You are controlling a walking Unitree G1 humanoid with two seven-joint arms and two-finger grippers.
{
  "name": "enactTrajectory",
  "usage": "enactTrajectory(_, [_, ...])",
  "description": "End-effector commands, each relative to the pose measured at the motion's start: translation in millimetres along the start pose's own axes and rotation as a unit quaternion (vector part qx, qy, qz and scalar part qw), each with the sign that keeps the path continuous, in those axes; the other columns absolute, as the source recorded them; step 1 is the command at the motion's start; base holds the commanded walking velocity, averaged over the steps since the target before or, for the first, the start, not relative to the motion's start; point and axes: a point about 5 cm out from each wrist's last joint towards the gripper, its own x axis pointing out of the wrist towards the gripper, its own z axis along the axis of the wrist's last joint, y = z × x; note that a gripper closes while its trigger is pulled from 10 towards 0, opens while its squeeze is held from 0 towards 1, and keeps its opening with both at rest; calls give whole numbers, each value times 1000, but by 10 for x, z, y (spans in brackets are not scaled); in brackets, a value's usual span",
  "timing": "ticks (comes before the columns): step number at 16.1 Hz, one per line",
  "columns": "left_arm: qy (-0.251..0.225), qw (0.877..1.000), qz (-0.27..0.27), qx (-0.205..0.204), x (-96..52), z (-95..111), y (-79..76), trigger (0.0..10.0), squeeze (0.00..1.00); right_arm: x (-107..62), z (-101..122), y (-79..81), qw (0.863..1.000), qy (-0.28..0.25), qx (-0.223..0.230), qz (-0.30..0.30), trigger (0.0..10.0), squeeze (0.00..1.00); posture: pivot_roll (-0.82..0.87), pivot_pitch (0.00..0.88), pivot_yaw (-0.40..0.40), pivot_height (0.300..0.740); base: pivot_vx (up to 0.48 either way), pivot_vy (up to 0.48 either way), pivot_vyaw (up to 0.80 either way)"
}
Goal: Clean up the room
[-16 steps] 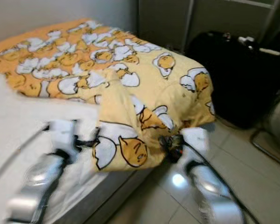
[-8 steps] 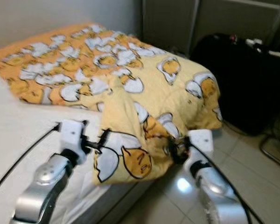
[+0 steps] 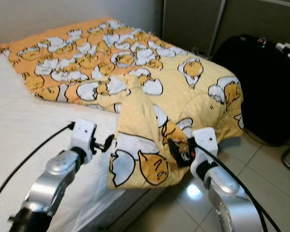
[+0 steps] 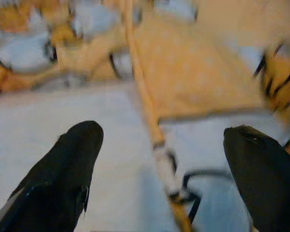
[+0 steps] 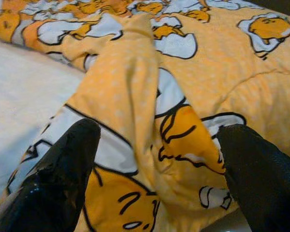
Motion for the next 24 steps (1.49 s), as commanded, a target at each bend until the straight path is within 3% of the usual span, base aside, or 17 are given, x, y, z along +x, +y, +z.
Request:
enactTrajectory(1, [20,1000,8,13,99,-32,23,10000,1000,44,17,70,999,-6,-5,40,10000,0,-116,67,86,740,0,0,0])
enactTrajectory(3, [46,999,-7,3,261,-79,-24,10000,988,80,41,115,997,-9,-6,74,10000,0,-113,112,95,740,0,0,0])
enactTrajectory(4, [46,998,-29,-10,315,-86,-85,10000,965,74,43,138,996,-7,-1,92,10000,216,-112,125,98,740,0,0,0])
enactTrajectory(5, [50,998,-38,-31,368,-98,-130,10000,871,52,34,169,994,-3,2,111,10000,1000,-115,146,103,740,0,0,0])
enactTrajectory(6, [53,997,-37,-38,388,-103,-137,10000,871,43,30,179,993,-2,4,117,10000,1000,-115,146,103,740,0,0,0])
enactTrajectory(7, [60,996,-33,-50,446,-114,-138,10000,565,-11,21,214,991,1,6,134,10000,1000,-132,189,119,740,0,0,0])
enactTrajectory(10, [72,997,0,-42,512,-154,-61,10000,310,-137,-9,295,989,7,7,148,10000,1000,-175,225,147,740,0,0,0])
enactTrajectory(12, [72,996,3,-49,523,-158,-38,10000,0,-179,-4,345,988,7,12,153,10000,1000,-188,234,152,740,0,0,0])
enactTrajectory(13, [77,995,7,-59,529,-169,-24,10000,0,-209,-4,374,987,10,16,158,10000,1000,-198,233,156,740,0,0,0])
enactTrajectory(14, [82,994,8,-68,531,-180,-22,8549,0,-242,-2,395,987,11,19,162,10000,1000,-198,233,156,740,0,0,0])
enactTrajectory(15, [73,993,-2,-88,544,-150,-44,2784,0,-260,1,400,986,11,20,163,10000,1000,-206,225,160,740,0,0,0])
enactTrajectory(16, [61,994,-10,-93,555,-113,-63,0,0,-262,-1,391,987,11,20,161,10000,914,-206,220,161,740,0,0,0])
enactTrajectory(17, [58,994,-12,-91,557,-106,-68,0,0,-263,-3,387,987,11,19,159,10000,914,-206,219,162,740,0,0,0])
enactTrajectory(18, [57,994,-18,-87,559,-108,-87,0,0,-260,-3,378,987,12,18,157,10000,502,-208,207,161,740,0,0,0])
enactTrajectory(19, [57,995,-24,-80,558,-117,-103,0,0,-252,10,381,987,12,17,158,10000,369,-209,202,160,740,0,0,0])
enactTrajectory(21, [59,995,-25,-78,556,-132,-110,0,0,-244,29,386,987,11,15,161,10000,310,-213,198,159,740,0,0,0])
enactTrajectory(24, [58,995,-26,-77,552,-135,-91,0,0,-254,23,384,987,12,11,162,10000,0,-214,193,159,740,0,0,0])
